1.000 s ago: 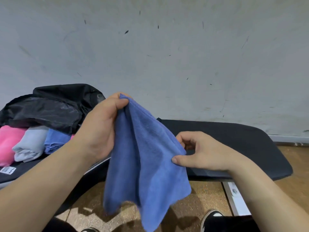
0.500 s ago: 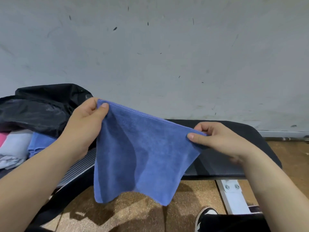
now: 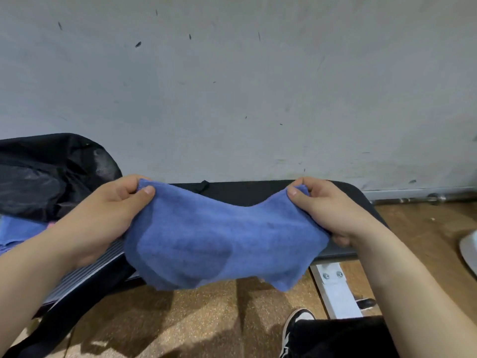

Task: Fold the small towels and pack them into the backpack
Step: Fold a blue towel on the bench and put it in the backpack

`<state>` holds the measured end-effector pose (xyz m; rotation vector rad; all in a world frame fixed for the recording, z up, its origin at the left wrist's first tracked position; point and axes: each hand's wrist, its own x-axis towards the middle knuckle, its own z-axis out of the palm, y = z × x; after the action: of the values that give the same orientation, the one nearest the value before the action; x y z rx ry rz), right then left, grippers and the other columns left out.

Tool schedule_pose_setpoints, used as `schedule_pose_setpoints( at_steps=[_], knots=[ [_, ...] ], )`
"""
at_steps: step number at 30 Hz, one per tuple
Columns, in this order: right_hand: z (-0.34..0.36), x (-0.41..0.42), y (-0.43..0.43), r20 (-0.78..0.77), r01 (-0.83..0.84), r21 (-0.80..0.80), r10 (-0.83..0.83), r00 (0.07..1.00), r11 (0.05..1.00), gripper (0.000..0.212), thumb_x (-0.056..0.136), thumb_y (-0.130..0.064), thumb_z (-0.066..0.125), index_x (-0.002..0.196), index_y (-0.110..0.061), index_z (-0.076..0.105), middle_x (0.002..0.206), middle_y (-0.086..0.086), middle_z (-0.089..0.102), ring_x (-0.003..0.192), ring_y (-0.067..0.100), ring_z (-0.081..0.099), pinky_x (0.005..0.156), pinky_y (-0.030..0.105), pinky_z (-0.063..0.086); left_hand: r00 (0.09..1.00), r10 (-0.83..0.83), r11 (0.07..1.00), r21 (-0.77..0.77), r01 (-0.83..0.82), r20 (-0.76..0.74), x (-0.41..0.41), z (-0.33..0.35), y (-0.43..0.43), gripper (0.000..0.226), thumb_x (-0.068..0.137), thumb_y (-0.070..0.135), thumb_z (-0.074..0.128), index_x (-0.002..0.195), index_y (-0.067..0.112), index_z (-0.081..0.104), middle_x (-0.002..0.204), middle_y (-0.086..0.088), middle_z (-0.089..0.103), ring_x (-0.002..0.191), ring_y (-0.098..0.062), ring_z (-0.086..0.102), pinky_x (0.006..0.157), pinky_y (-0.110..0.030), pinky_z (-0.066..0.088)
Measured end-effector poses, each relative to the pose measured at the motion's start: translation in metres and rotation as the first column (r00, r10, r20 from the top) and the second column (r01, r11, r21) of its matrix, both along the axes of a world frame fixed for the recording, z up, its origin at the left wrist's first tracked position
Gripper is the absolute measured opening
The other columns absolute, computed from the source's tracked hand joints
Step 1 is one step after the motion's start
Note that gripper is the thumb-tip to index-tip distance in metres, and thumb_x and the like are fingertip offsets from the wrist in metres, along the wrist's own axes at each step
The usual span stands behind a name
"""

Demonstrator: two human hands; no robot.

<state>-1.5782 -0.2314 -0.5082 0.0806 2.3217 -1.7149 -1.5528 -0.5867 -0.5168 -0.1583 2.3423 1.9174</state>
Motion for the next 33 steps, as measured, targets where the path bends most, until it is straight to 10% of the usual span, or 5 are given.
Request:
schedule_pose_setpoints(
  at_steps=[5,10,16,24,33],
  knots=[
    [0.013,-0.003,0.015,0.175,0.04,-0.198,-0.005,0.985,0.979,0.039,0.106,-0.021,0.057,0.07,-0.016,0.072,0.065,0.001,0.068,0.053,0.012,0.063,0.049,0.023,0.05,0.995,-0.027,0.995,0.096,0.017,0.098,-0.005,0.001,0.004,0.029,0.109,0.023,0.052,0.106,0.007,0.077,0.11,-0.023,0.078,0.098,-0.032,0.073,0.094,-0.048,0.052],
    [-0.015,-0.033,0.01,-0.113,0.273,0.045,-0.267,0.957,0.961,0.017,0.098,-0.025,0.071,0.087,-0.013,0.076,0.073,-0.003,0.072,0.063,0.008,0.061,0.051,0.018,0.046,0.986,0.146,0.983,-0.101,-0.153,-0.074,-0.03,-0.011,0.008,0.025,0.107,0.023,0.058,0.091,0.017,0.077,0.085,-0.005,0.081,0.074,-0.018,0.069,0.076,-0.036,0.054],
    [-0.032,-0.065,-0.015,-0.172,0.411,-0.142,-0.431,0.886,0.901,0.005,0.094,-0.019,0.075,0.094,-0.014,0.077,0.086,0.001,0.072,0.084,0.014,0.07,0.063,0.028,0.063,0.953,0.268,0.946,-0.147,-0.289,-0.143,-0.067,-0.032,0.005,0.018,0.104,0.017,0.062,0.1,0.016,0.08,0.085,-0.013,0.073,0.072,-0.014,0.064,0.054,-0.02,0.059],
    [-0.035,-0.071,-0.024,-0.275,0.444,-0.121,-0.46,0.844,0.888,0.007,0.092,-0.022,0.077,0.088,-0.016,0.079,0.078,-0.003,0.074,0.074,0.009,0.066,0.069,0.027,0.055,0.947,0.303,0.949,-0.053,-0.31,-0.109,-0.083,-0.045,0.002,0.017,0.104,0.016,0.063,0.097,0.014,0.078,0.083,-0.002,0.068,0.084,-0.014,0.066,0.083,-0.036,0.063],
    [-0.03,-0.053,-0.034,-0.196,0.437,-0.161,-0.463,0.865,0.885,0.036,0.09,-0.028,0.077,0.084,0.004,0.061,0.074,0.01,0.052,0.07,0.02,0.048,0.063,0.034,0.04,0.933,0.301,0.924,-0.18,-0.336,-0.195,-0.061,-0.03,0.016,0.029,0.097,0.023,0.069,0.081,0.0,0.073,0.062,-0.017,0.057,0.059,-0.019,0.046,0.062,-0.031,0.041]
  ],
)
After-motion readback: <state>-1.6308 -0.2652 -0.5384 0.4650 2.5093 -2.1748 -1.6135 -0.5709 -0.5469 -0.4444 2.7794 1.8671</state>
